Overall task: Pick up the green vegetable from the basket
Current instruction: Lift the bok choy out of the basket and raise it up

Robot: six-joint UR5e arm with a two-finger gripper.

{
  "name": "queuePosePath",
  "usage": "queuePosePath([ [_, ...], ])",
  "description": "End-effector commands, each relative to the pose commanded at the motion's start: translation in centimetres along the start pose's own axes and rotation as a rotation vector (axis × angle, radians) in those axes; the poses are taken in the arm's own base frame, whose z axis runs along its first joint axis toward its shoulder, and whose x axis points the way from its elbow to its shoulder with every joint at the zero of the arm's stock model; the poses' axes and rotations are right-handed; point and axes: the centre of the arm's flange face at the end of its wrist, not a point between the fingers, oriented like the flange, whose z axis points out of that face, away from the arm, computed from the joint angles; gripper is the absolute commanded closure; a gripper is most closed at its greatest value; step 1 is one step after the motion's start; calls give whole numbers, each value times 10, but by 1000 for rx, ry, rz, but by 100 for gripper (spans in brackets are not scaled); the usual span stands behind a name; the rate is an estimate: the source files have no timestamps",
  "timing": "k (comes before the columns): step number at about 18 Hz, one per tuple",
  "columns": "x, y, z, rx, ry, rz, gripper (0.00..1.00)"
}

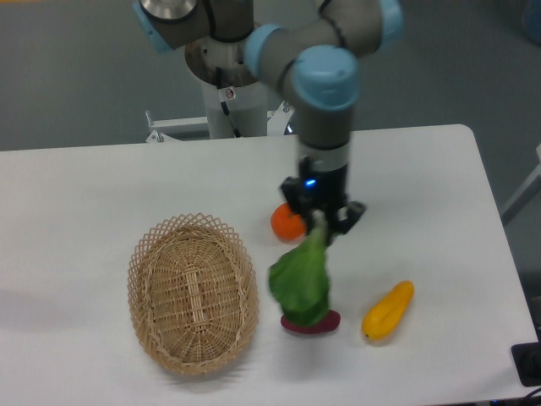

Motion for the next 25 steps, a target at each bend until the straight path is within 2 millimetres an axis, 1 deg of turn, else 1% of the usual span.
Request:
queuePosePath([
  [3,-29,36,1,-15,-15,31,57],
  [4,-37,45,4,-20,-13,41,57],
  [6,-49,59,3,-25,-21,54,57],
  [7,-50,61,5,-27,-15,56,57],
  [10,-52,64,4,-29,-18,54,57],
  [18,-50,60,2,-27,-18,60,57],
  [21,-51,62,1,-28,-21,55,57],
  [25,-50,61,2,-28,-19,58,57],
])
